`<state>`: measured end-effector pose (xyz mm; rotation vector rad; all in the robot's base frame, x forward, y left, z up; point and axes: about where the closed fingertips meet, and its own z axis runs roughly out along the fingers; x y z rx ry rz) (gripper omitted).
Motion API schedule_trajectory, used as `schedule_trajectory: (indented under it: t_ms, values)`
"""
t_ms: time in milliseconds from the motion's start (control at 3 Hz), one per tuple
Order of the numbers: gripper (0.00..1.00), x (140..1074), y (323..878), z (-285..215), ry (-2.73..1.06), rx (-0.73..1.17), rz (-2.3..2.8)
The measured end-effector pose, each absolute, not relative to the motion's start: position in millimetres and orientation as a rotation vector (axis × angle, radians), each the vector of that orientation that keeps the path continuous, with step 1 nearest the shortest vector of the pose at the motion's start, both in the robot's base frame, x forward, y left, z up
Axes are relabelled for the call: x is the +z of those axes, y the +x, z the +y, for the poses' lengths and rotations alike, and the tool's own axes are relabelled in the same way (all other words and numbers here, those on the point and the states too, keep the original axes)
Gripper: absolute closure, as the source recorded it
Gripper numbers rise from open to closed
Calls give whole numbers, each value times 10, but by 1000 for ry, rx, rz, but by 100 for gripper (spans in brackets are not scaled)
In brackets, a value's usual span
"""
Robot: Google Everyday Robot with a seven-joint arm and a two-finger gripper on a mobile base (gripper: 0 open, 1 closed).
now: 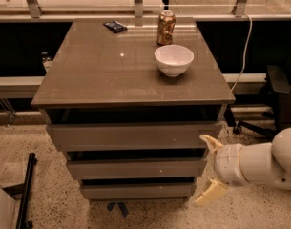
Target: Open middle drawer
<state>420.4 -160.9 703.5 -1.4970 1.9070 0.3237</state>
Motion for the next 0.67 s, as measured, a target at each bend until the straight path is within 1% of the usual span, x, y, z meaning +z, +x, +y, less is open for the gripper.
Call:
schedule_trajectory:
  t_ms: [667]
  values:
    - [0,6221,4315,-1410,-1404,335,1937]
